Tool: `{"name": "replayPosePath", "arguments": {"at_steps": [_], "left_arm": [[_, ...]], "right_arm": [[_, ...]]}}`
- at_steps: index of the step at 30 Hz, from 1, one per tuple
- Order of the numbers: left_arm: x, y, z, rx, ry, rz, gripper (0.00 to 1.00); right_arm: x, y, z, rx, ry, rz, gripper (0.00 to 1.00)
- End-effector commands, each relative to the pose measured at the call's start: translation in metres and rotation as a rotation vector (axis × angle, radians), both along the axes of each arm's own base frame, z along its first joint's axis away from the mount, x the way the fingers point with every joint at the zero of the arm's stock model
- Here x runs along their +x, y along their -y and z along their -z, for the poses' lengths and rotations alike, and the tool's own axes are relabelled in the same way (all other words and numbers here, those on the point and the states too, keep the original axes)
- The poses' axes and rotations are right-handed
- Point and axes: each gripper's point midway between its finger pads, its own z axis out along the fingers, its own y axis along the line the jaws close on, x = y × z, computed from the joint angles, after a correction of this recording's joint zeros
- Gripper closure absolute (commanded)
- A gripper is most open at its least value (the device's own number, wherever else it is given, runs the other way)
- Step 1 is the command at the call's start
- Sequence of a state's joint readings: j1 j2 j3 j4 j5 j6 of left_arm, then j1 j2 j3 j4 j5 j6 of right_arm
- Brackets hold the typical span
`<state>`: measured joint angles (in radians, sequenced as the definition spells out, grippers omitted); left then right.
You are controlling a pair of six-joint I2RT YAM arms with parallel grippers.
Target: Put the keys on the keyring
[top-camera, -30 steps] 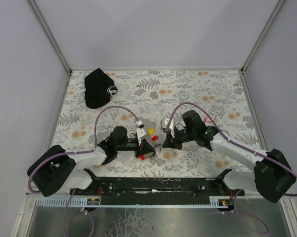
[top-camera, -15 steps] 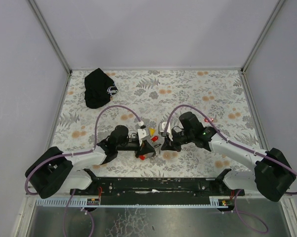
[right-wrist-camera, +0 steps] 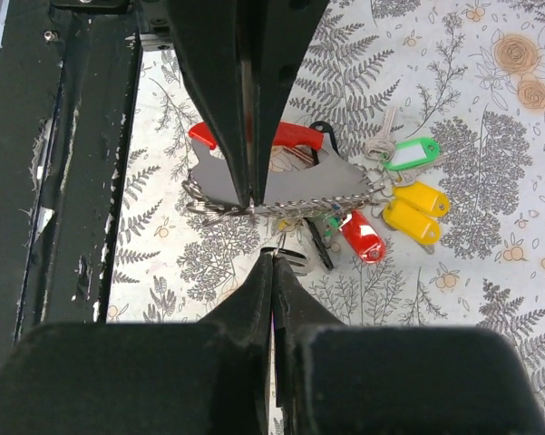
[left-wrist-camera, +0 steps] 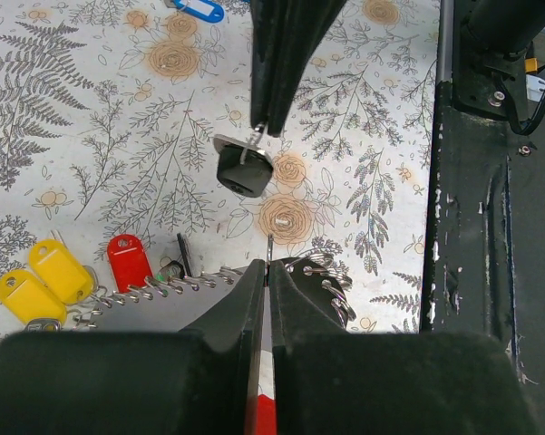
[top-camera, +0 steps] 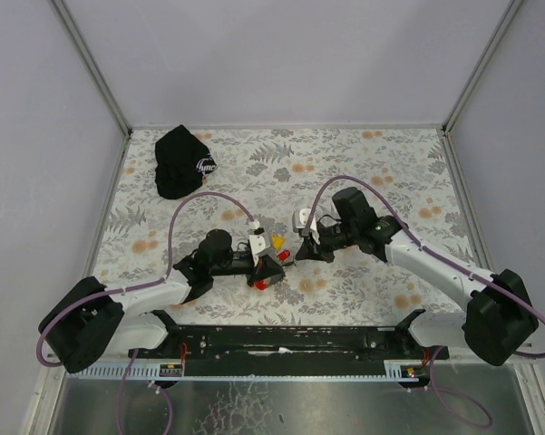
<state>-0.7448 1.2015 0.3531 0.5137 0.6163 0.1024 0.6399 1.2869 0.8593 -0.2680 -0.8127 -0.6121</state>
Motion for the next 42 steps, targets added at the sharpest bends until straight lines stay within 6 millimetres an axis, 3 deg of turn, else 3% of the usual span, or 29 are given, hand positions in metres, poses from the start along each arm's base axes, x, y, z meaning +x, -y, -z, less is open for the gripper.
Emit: {"name": "replayPosePath", "arguments": {"at_steps": [1,26,42], "left_arm": [[0.007,0.003,-0.014,-0.034,0.057,-0.007,1.0],[-0.003,0.008,-0.015,-0.099,-0.005,0.086,1.0],[-0.008,0.006,-0.017,-0.12,-0.046,0.138,1.0]], "right_arm": [[-0.002,0.0,-0.015,0.06,0.053,0.006,1.0],[-0.02,-0.002,0.027,-0.049,-0.012,-0.015,1.0],[-0.026,-0.005,0.021,-0.016,-0.004,-0.046,1.0]]}}
